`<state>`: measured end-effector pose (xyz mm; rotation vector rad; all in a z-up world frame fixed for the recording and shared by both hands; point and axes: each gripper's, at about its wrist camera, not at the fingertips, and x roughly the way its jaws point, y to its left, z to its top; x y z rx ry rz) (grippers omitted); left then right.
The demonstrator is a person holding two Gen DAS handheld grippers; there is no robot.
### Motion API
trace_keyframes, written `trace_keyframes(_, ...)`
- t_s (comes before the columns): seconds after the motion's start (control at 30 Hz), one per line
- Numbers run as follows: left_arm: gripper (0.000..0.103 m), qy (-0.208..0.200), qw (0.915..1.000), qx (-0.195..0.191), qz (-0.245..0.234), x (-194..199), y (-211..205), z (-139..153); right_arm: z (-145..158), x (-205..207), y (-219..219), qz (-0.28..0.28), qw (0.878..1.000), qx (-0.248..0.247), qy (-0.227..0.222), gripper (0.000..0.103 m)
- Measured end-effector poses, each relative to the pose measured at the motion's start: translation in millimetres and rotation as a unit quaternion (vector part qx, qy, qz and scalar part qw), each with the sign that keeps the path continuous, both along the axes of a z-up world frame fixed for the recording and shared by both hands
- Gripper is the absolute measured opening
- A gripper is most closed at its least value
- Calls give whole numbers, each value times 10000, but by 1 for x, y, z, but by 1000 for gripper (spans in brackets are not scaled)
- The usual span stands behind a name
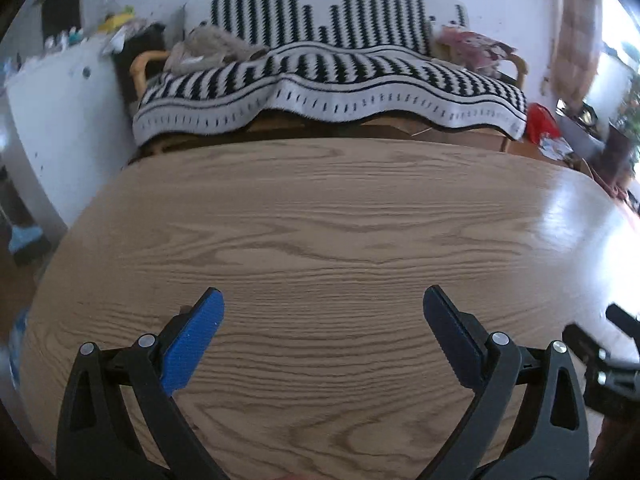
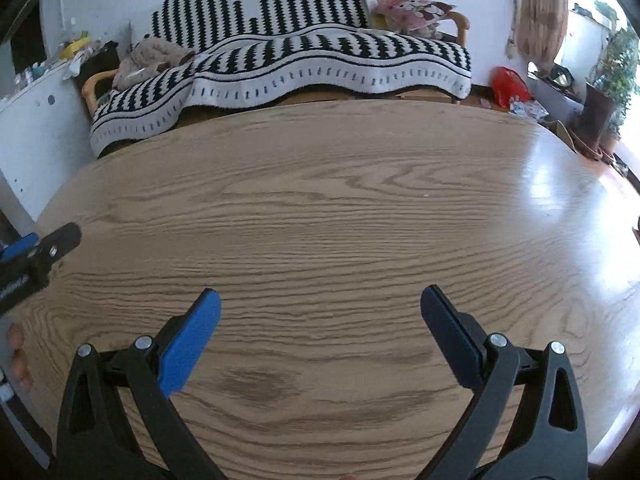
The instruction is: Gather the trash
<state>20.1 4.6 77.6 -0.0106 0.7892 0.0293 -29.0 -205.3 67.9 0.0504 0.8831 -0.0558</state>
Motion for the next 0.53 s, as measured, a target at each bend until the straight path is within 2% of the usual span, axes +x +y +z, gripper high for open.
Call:
trace_keyframes(0.13,97,-44,9996,164,246,-1,1,-5,-4,2,6,63,9999,-88,41,97)
trace_keyframes(0.27,97,57,9999,-106,-48,-3,-5,-8,-2,0,5,42,10000,28,8,97)
trace_keyframes(0.37,97,-25,10000,-42,23,-2,-12,-7,0,-6,2,68,10000,21,-58,97)
trace_keyframes(0.53,97,-113,9998,34,-165,-4,-22,4,-1,-10,-12,-158,9997,-82,-178,97)
